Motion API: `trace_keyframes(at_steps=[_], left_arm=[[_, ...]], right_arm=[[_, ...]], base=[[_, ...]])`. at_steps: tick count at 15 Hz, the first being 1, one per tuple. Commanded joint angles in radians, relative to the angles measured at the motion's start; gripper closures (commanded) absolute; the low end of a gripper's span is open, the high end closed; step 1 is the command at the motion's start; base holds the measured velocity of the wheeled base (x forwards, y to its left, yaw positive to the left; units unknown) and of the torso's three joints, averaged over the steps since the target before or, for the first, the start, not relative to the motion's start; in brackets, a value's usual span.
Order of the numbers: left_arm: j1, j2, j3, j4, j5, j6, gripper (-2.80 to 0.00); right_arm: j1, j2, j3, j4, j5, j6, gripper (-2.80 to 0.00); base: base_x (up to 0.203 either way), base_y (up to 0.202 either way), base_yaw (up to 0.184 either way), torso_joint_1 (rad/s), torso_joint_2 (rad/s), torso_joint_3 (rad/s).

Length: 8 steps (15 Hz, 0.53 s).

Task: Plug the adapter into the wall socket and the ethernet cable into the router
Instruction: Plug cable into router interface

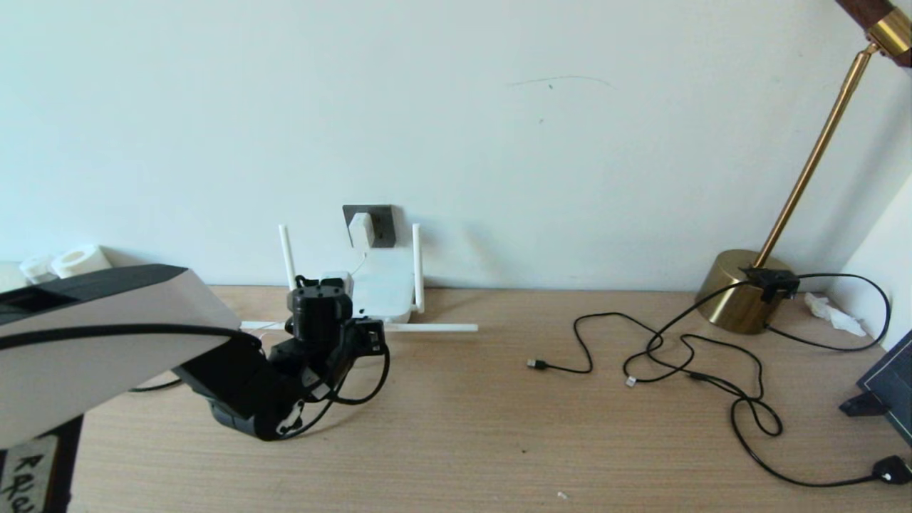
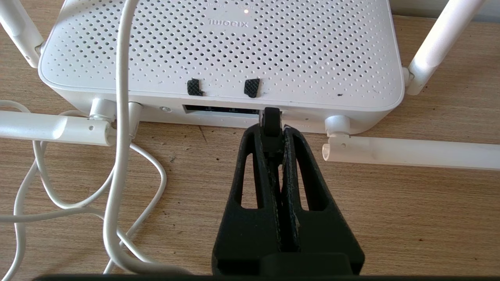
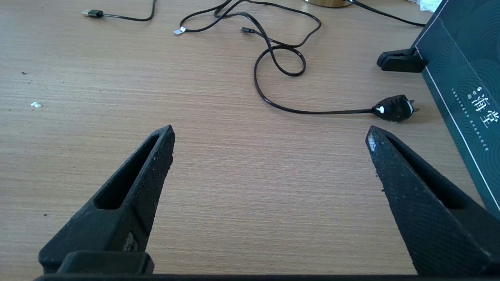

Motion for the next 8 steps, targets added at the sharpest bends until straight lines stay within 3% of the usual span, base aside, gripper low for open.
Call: trace_keyframes(at_steps=[1, 8], left_arm=[[0.001, -0.001, 0.002, -0.004, 0.003, -0.001, 0.00], [0.036, 0.009, 0.004, -0.004, -0.014, 0.014, 0.00]], right_arm=[[0.000, 0.002, 0.000, 0.003, 0.000, -0.001, -2.80], [0.000, 0.001, 0.000, 0.002, 0.000, -0.001, -2.80]], base=[[0.000, 0.000, 0.000, 0.000, 0.00, 0.000], [0.000, 0.000, 0.000, 0.000, 0.00, 0.000]])
